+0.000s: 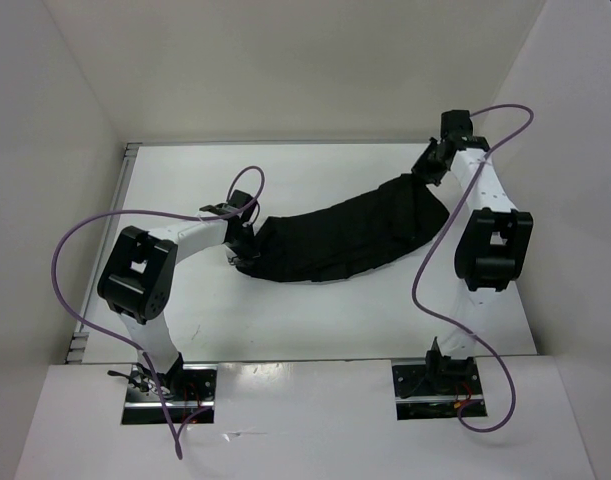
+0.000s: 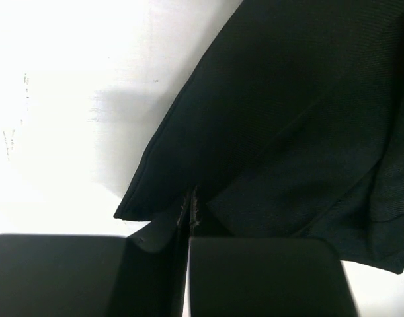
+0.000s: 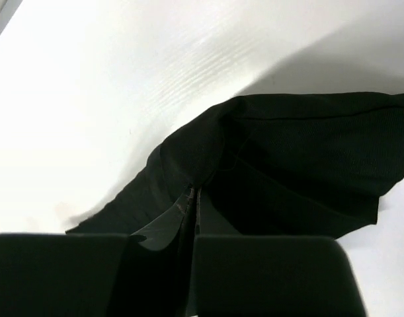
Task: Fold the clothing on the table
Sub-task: Fold the skirt
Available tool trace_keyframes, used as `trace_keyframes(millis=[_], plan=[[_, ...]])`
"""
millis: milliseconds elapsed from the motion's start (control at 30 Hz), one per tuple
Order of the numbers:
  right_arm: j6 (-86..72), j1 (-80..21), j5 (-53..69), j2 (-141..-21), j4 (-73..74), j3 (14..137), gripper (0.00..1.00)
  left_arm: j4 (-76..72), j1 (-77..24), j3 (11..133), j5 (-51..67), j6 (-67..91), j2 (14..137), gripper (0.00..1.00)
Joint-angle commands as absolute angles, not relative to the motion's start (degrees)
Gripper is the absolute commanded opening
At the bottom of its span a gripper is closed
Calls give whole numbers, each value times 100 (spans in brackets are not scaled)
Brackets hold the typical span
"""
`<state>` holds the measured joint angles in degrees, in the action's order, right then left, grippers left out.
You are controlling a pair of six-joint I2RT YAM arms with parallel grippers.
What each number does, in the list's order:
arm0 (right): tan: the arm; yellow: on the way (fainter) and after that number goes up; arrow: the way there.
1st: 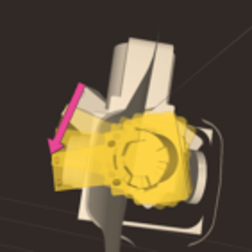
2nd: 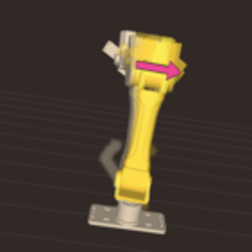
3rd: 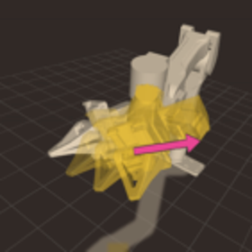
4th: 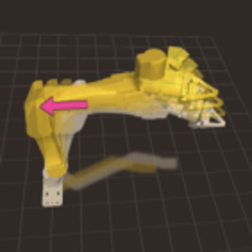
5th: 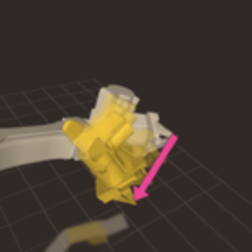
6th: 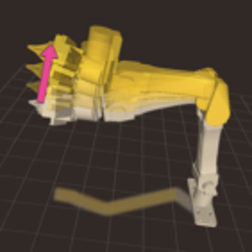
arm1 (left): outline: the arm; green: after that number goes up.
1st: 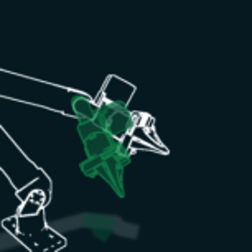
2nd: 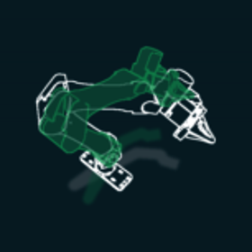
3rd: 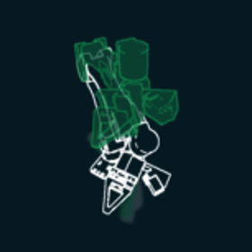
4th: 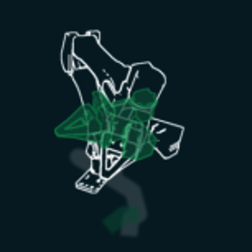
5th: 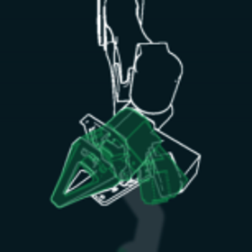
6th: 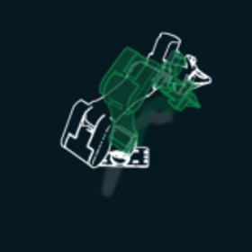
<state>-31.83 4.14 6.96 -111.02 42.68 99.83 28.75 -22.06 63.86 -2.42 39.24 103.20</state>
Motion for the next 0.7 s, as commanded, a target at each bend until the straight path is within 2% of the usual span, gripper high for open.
trace_keyframes(millis=[0,33,67,100,167,267,333,400,433,500,667], plan=[[-3103,439,677,-11547,4411,10520,2,3094,-2285,6064,-325,3964,10723,0],[-3103,439,625,-11636,4412,10642,9,3094,-2285,6064,-325,3964,10723,0],[-3103,370,467,-11715,4517,10644,42,3094,-2285,6064,-325,3964,10723,0],[-3103,369,222,-11768,4518,10713,52,3094,-2285,6064,-325,3964,10723,0],[-3225,3,-857,-11603,4510,10644,59,3146,-2285,6064,-264,3964,10574,0],[-3287,-604,-2235,-10953,4307,10258,64,3199,-2337,6362,-114,3903,10232,0],[-3287,-808,-2539,-10689,4307,10117,64,3339,-2338,6626,17,3902,9986,0],[-3287,-870,-2295,-10688,4402,10064,64,3418,-2391,7100,18,3841,9853,0],[-3287,-870,-1955,-10748,4456,10063,64,3471,-2391,7276,165,3728,9792,5],[-3348,-923,-1750,-10749,4508,9687,62,3472,-2452,7812,359,3534,9791,6],[-3401,-984,-1503,-10810,4184,8807,60,3060,-2759,8700,1431,3173,10212,9]])
